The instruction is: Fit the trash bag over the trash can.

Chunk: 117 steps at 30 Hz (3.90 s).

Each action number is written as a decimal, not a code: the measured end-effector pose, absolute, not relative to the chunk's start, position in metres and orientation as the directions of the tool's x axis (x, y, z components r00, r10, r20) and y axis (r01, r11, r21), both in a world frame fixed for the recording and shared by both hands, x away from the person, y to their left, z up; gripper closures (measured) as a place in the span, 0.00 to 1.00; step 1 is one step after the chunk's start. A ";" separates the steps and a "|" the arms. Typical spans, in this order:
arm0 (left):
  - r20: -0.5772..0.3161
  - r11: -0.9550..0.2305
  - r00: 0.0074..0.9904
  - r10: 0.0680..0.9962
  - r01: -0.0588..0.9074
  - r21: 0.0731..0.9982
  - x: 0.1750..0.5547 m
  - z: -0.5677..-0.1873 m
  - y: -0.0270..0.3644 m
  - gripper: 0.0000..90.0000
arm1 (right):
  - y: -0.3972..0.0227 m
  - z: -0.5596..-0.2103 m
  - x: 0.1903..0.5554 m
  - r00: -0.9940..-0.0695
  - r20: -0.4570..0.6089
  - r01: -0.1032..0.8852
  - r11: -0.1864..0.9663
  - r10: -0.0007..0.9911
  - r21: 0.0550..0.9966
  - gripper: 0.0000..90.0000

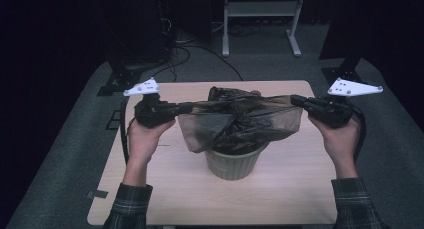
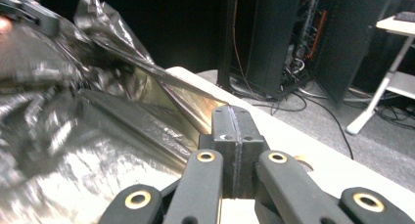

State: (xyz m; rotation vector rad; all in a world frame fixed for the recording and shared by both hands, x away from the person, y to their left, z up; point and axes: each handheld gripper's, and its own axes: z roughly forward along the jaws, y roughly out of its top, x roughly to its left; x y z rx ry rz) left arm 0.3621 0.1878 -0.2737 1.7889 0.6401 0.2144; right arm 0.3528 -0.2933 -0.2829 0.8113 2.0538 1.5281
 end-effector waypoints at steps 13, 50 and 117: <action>-0.241 -0.133 0.782 0.574 0.379 0.916 0.354 -0.309 0.229 1.00 | -0.322 -0.308 0.344 -0.677 0.034 0.243 0.180 0.735 0.953 1.00; -0.183 -0.209 0.818 0.545 0.344 0.916 0.379 -0.316 0.203 0.80 | -0.275 -0.307 0.395 -0.737 0.114 0.310 0.184 0.666 0.933 0.85; -0.174 -0.438 0.732 0.659 0.561 0.703 0.417 -0.447 0.178 0.99 | -0.266 -0.426 0.421 -0.651 0.166 0.541 0.301 0.740 0.785 1.00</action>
